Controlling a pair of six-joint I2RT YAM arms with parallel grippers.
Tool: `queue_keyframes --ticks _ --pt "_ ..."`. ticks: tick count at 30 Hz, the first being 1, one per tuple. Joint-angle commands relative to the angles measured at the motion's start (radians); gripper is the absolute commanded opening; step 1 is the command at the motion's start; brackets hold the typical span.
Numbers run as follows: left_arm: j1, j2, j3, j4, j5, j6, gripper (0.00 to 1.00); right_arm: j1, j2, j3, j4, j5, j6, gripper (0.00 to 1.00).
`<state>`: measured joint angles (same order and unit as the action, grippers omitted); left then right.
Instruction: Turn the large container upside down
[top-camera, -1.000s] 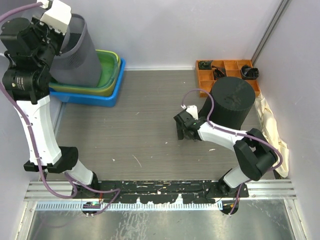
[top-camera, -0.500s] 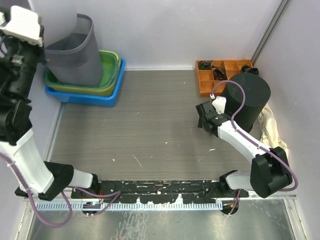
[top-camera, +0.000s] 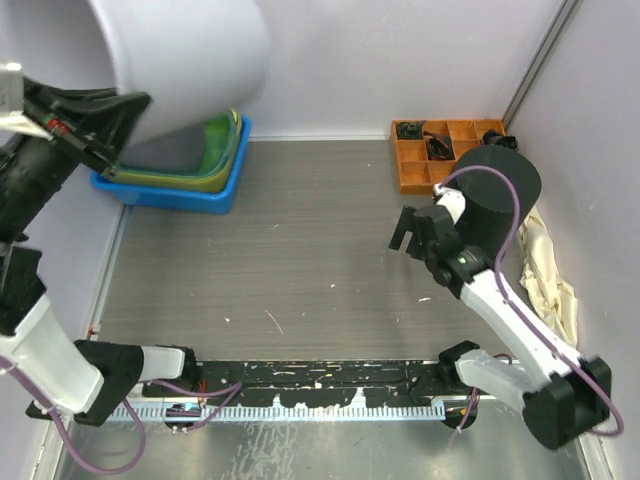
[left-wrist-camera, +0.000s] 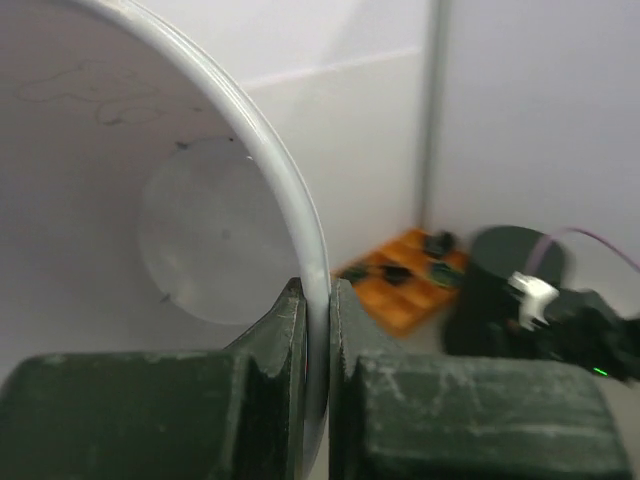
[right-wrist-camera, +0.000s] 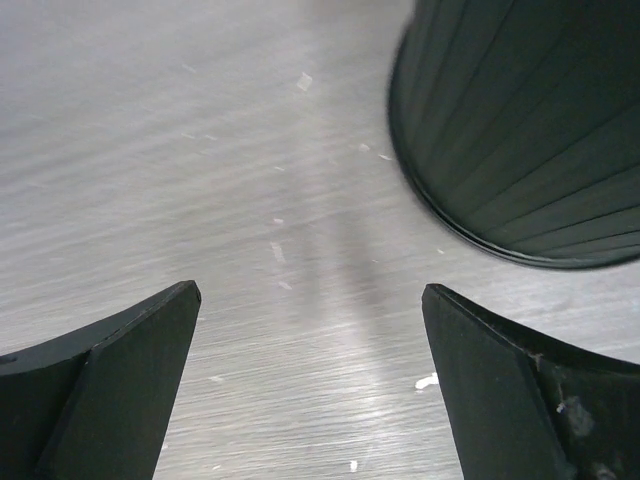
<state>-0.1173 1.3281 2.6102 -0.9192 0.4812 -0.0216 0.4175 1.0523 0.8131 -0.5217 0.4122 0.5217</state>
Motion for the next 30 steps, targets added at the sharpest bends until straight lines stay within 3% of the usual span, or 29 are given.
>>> queue_keyframes --ticks 1,4,7,9,13,17,25,30 --pt "0.002 0.088 -0.057 0.086 0.346 -0.336 0.00 -0.001 -0.222 0.004 0.117 -0.111 -0.005 1.00" --pt "0.002 0.113 -0.127 0.234 0.485 -0.569 0.00 0.000 -0.268 0.070 0.062 -0.129 -0.017 1.00" --pt "-0.007 0.131 -0.287 0.533 0.601 -0.873 0.00 -0.001 -0.298 0.140 -0.012 -0.113 -0.028 1.00" --pt "-0.025 0.152 -0.366 0.677 0.622 -0.993 0.00 0.001 -0.333 0.175 -0.043 -0.093 -0.036 1.00" --pt "-0.070 0.215 -0.460 0.817 0.628 -1.128 0.00 0.000 -0.376 0.264 -0.121 -0.045 -0.056 1.00" --pt "-0.136 0.282 -0.661 1.130 0.627 -1.373 0.00 0.000 -0.391 0.364 -0.196 -0.003 -0.061 1.00" --pt "-0.344 0.393 -0.988 1.512 0.537 -1.655 0.00 0.000 -0.401 0.489 -0.317 0.092 -0.058 1.00" --pt "-0.331 0.488 -1.203 1.947 0.449 -1.983 0.00 -0.001 -0.409 0.477 -0.336 0.104 -0.045 1.00"
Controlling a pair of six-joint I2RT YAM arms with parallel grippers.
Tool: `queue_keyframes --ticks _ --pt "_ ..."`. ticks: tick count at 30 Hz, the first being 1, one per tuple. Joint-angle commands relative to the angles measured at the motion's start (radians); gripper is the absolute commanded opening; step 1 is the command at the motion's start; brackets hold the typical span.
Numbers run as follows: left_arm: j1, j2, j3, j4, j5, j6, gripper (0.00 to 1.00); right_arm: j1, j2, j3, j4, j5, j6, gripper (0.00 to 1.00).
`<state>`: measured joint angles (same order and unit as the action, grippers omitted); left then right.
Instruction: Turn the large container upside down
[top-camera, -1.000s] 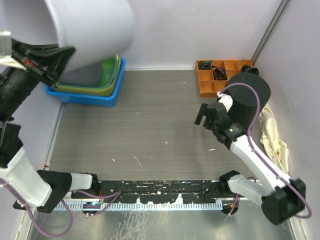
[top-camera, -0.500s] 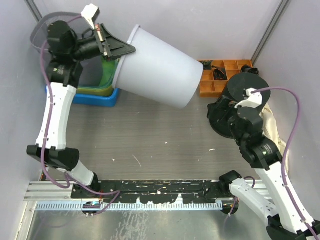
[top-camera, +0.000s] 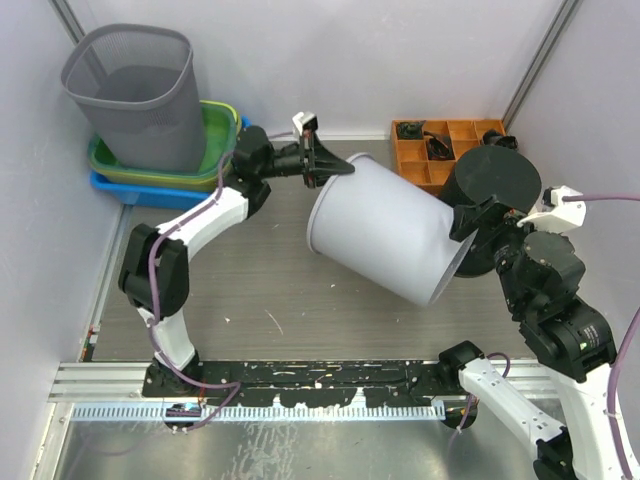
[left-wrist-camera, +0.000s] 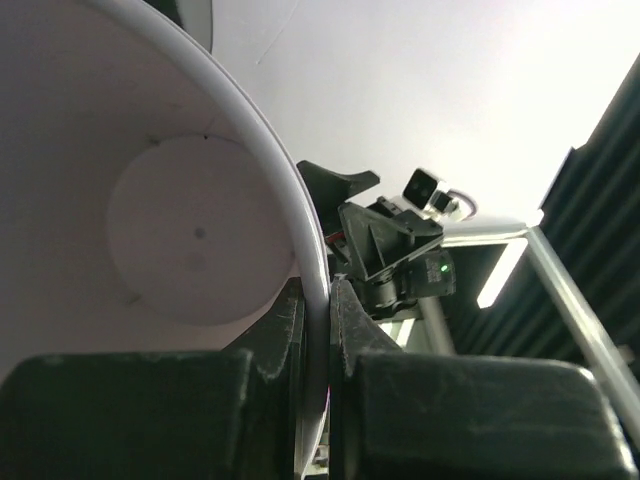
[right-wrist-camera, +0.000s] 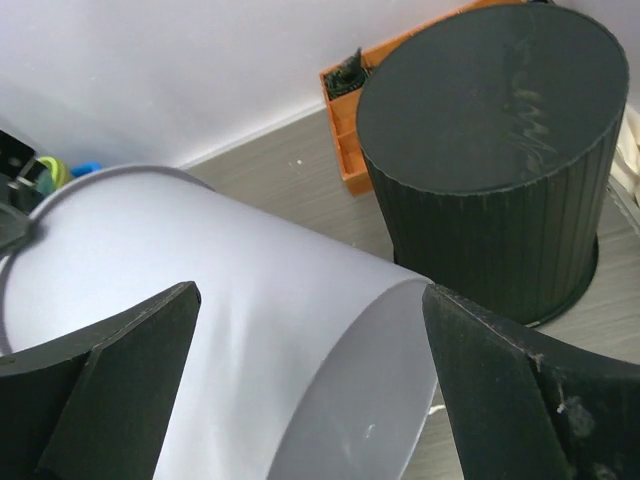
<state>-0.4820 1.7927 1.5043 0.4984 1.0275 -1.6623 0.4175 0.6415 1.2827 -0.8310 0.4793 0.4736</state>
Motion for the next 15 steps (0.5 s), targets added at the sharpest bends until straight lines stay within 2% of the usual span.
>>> queue_keyframes --ticks 1,4,6,15 --pt "0.046 0.042 -0.132 0.600 -0.110 -0.392 0.00 -0.001 0.005 0.006 -0.026 0.036 0.003 1.00" --pt "0.089 0.136 -0.232 0.848 -0.168 -0.543 0.00 0.000 0.024 0.014 -0.035 0.035 0.003 1.00" --pt "0.117 0.207 -0.258 0.929 -0.191 -0.612 0.00 0.000 0.042 0.017 -0.034 0.038 -0.002 1.00" --pt "0.117 0.422 -0.414 0.934 -0.118 -0.541 0.00 0.000 0.133 0.021 0.008 0.056 -0.029 1.00"
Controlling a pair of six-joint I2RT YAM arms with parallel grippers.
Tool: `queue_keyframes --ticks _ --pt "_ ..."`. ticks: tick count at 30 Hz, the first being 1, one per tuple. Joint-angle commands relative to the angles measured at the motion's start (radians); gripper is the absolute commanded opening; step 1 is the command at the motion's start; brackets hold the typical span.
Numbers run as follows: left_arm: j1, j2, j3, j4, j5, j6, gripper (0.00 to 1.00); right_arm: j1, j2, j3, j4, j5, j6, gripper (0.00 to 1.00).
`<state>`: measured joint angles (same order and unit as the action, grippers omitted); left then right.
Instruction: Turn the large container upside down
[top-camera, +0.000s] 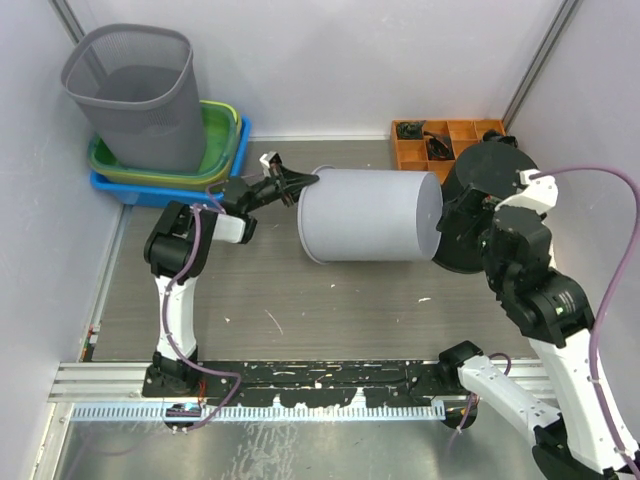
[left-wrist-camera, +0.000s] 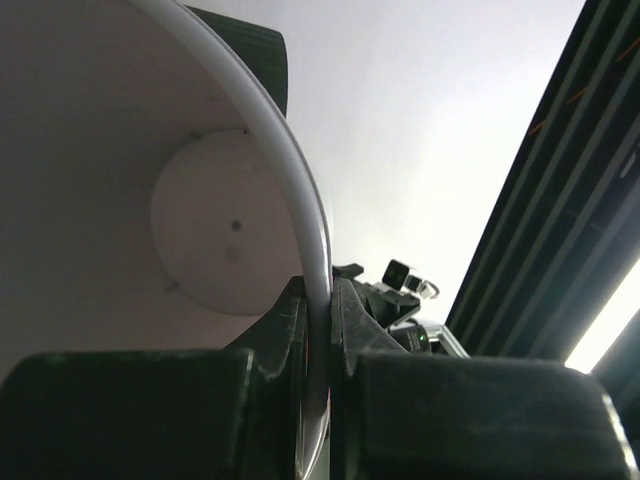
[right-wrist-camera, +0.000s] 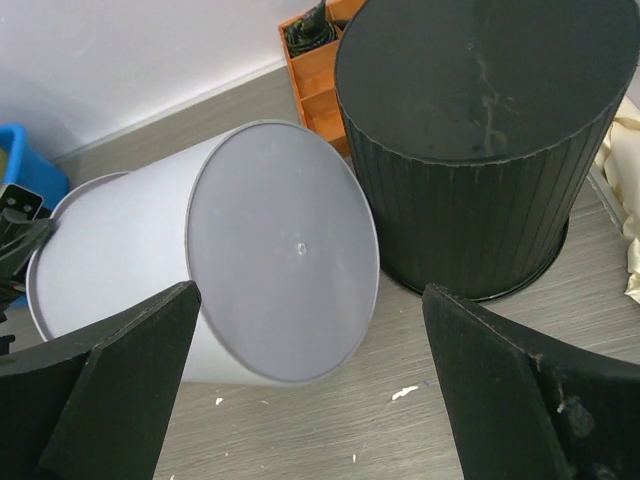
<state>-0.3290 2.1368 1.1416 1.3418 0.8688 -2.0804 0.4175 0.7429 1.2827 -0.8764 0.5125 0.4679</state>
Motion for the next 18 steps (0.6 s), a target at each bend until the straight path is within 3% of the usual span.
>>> queue_keyframes --ticks 1,9,12,15,16,17,18 --pt "-0.037 0.095 -0.062 0.091 0.040 -0.114 0.00 -0.001 0.040 0.014 0.063 0.022 -0.024 1.00" --pt "0.006 0.261 -0.096 0.088 0.131 -0.036 0.01 -0.001 0.102 -0.056 0.148 -0.017 -0.029 1.00" --pt "0.003 0.328 -0.077 0.088 0.155 -0.018 0.25 0.000 0.112 -0.090 0.199 -0.050 -0.030 1.00" --pt "-0.013 0.346 -0.046 0.061 0.158 0.012 0.41 0.000 0.126 -0.105 0.231 -0.086 -0.036 1.00" --pt "-0.017 0.338 -0.034 0.007 0.167 0.047 0.44 0.000 0.130 -0.108 0.238 -0.097 -0.038 1.00" --pt "-0.021 0.316 -0.025 -0.102 0.181 0.123 0.57 0.000 0.134 -0.107 0.242 -0.105 -0.040 1.00" --pt "-0.020 0.277 -0.024 -0.239 0.187 0.237 0.59 0.000 0.137 -0.106 0.243 -0.106 -0.041 1.00"
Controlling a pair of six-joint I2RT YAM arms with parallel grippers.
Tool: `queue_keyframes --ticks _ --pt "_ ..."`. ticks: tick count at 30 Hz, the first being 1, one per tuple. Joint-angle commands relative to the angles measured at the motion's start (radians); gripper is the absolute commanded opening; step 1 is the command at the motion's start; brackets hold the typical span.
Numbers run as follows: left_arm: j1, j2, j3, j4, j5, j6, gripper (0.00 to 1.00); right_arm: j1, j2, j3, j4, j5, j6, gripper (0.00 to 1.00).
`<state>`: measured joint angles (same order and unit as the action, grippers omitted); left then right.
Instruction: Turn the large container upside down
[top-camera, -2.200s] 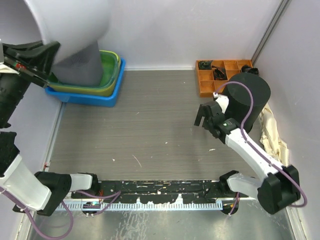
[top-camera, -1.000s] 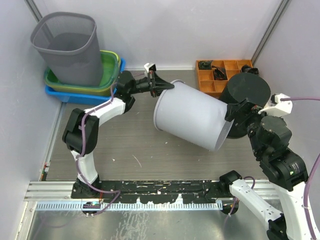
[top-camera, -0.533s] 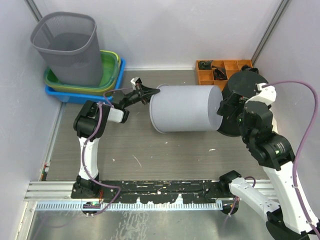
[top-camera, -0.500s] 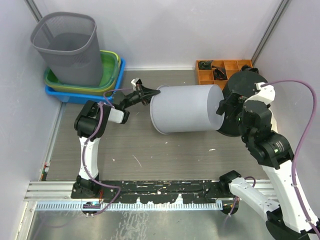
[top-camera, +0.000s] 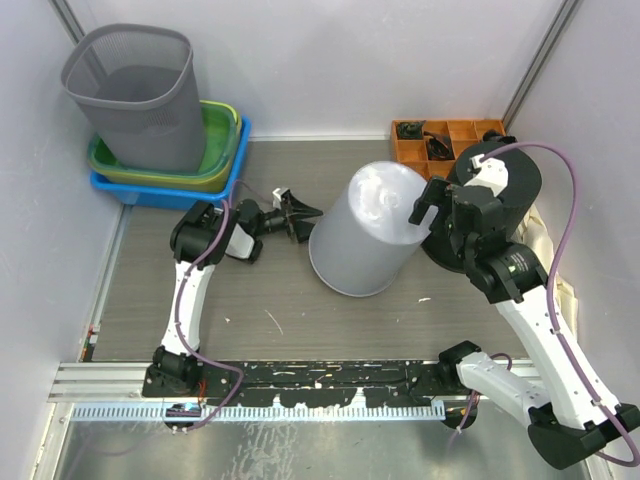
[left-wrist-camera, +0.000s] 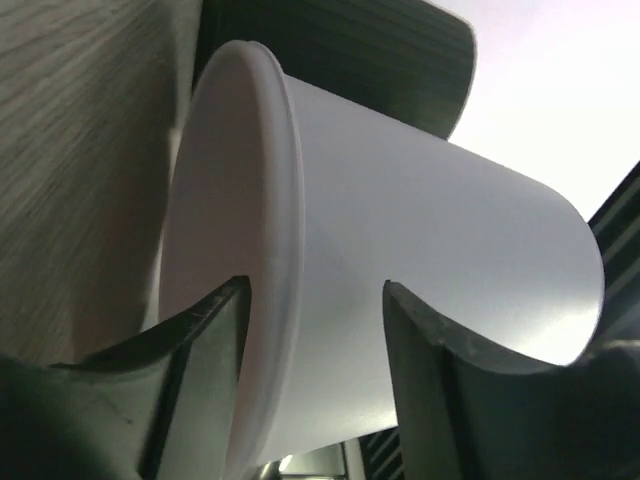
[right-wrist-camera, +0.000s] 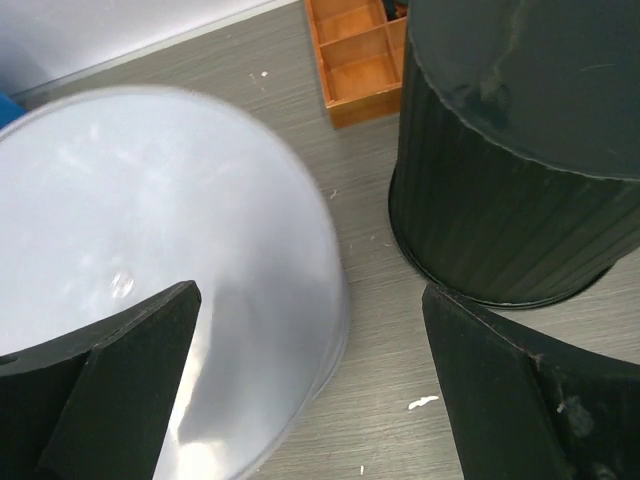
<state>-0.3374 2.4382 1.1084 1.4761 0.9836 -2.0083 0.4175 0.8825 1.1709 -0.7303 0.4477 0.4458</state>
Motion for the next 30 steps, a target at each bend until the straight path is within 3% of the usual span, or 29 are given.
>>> queue_keyframes --ticks 1,4,6,9,11,14,19,22,27,30 --pt "-0.011 -0.091 0.014 -0.584 0.065 0.313 0.60 0.000 -0.003 0.005 0.100 -0.043 -0.020 1.00" --pt "-0.016 -0.226 0.121 -1.300 -0.038 0.840 0.62 0.001 -0.007 0.005 0.109 -0.058 -0.031 1.00" --pt "-0.029 -0.262 0.227 -1.605 -0.134 1.052 0.64 -0.001 -0.010 0.006 0.119 -0.095 -0.040 1.00" --pt "-0.043 -0.281 0.370 -1.901 -0.292 1.248 0.74 0.000 -0.009 0.015 0.139 -0.174 -0.045 1.00" --pt "-0.057 -0.286 0.471 -2.076 -0.420 1.349 0.75 -0.001 0.000 0.032 0.148 -0.217 -0.054 1.00" --pt "-0.077 -0.288 0.562 -2.219 -0.560 1.449 0.75 0.000 0.004 0.057 0.179 -0.363 -0.069 1.00" --pt "-0.109 -0.295 0.723 -2.416 -0.697 1.595 0.76 0.009 0.012 0.071 0.321 -0.765 -0.093 1.00" --pt "-0.121 -0.363 0.799 -2.485 -0.749 1.669 0.75 0.085 0.029 0.102 0.362 -0.933 -0.121 1.00" --pt "-0.163 -0.472 1.043 -2.619 -0.969 1.885 0.75 0.358 0.125 0.216 0.280 -0.876 -0.238 1.00" --pt "-0.158 -0.516 1.213 -2.699 -1.061 1.981 0.75 0.567 0.230 0.285 0.182 -0.684 -0.310 1.00"
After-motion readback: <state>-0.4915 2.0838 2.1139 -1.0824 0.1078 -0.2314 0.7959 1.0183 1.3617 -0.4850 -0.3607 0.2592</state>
